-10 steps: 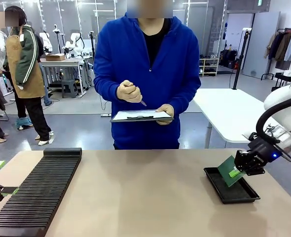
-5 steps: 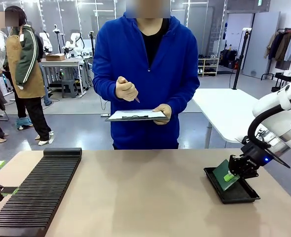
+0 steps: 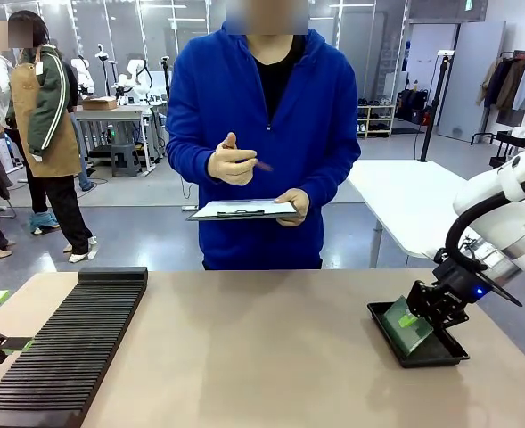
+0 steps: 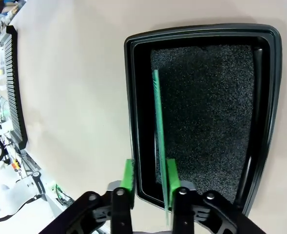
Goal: Inspect the PCB.
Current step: Place the Blank PCB in the ESD tray.
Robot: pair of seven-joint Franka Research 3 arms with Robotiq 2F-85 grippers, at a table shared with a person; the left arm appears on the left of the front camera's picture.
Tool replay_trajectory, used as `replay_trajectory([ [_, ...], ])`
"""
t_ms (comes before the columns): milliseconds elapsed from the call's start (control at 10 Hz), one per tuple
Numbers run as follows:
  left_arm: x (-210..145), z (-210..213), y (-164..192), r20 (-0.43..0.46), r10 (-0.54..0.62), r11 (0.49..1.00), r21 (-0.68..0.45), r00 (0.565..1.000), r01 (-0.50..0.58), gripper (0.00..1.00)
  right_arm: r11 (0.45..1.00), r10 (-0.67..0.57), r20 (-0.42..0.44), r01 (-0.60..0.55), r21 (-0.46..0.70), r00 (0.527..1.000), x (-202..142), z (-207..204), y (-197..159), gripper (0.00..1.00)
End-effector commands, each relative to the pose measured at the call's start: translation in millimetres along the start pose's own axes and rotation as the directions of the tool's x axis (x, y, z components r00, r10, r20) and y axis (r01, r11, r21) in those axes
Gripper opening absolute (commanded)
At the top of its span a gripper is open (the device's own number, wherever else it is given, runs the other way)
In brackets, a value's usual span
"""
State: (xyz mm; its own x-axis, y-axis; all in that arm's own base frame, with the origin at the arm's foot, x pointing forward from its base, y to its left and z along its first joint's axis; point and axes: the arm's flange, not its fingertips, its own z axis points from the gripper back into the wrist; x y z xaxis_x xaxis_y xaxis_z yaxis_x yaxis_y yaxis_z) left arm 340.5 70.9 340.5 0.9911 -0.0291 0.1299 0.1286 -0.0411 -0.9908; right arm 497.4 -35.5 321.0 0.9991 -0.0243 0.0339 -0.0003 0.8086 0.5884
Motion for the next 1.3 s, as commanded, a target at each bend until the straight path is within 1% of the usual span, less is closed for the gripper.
replay_trajectory([
  [0,-1,1,-1,-0.006,-0.001,1.0,-0.002,1.0,0.001,1.0,0.998,0.032,0.041,-0.03,-0.053,0.999,-17,-3,8,0.68],
  [100,-1,1,-1,-0.006,-0.001,1.0,-0.002,1.0,0.001,1.0,0.995,0.029,0.053,-0.024,-0.092,0.998,-23,-4,10,0.83],
  [200,-1,1,-1,-0.006,-0.001,1.0,-0.002,1.0,0.001,1.0,0.992,0.027,0.072,-0.018,-0.125,0.997,-28,-1,11,0.93],
  [300,-1,1,-1,-0.006,-0.001,1.0,-0.002,1.0,0.001,1.0,0.988,0.034,0.093,-0.02,-0.152,0.995,-32,1,14,1.0],
  [400,-1,1,-1,-0.006,-0.001,1.0,-0.002,1.0,0.001,1.0,0.987,0.055,0.094,-0.039,-0.159,0.994,-37,3,17,1.0],
  [600,-1,1,-1,-0.006,-0.001,1.0,-0.002,1.0,0.001,1.0,0.984,0.054,0.105,-0.035,-0.174,0.993,-43,8,21,0.98],
  [800,-1,1,-1,-0.006,-0.001,1.0,-0.002,1.0,0.001,1.0,0.983,0.067,0.118,-0.045,-0.176,0.991,-45,12,25,1.0],
  [900,-1,1,-1,-0.006,-0.001,1.0,-0.002,1.0,0.001,1.0,0.985,0.068,0.115,-0.048,-0.168,0.991,-45,12,25,1.0],
  [1000,-1,1,-1,-0.006,-0.001,1.0,-0.002,1.0,0.001,1.0,0.986,0.047,0.084,-0.033,-0.161,0.995,-44,8,22,1.0],
  [1100,-1,1,-1,-0.006,-0.001,1.0,-0.002,1.0,0.001,1.0,0.987,0.085,0.11,-0.068,-0.149,0.99,-42,14,21,1.0],
  [1200,-1,1,-1,-0.006,-0.001,1.0,-0.002,1.0,0.001,1.0,0.987,0.085,0.11,-0.068,-0.149,0.99,-42,14,21,1.0],
])
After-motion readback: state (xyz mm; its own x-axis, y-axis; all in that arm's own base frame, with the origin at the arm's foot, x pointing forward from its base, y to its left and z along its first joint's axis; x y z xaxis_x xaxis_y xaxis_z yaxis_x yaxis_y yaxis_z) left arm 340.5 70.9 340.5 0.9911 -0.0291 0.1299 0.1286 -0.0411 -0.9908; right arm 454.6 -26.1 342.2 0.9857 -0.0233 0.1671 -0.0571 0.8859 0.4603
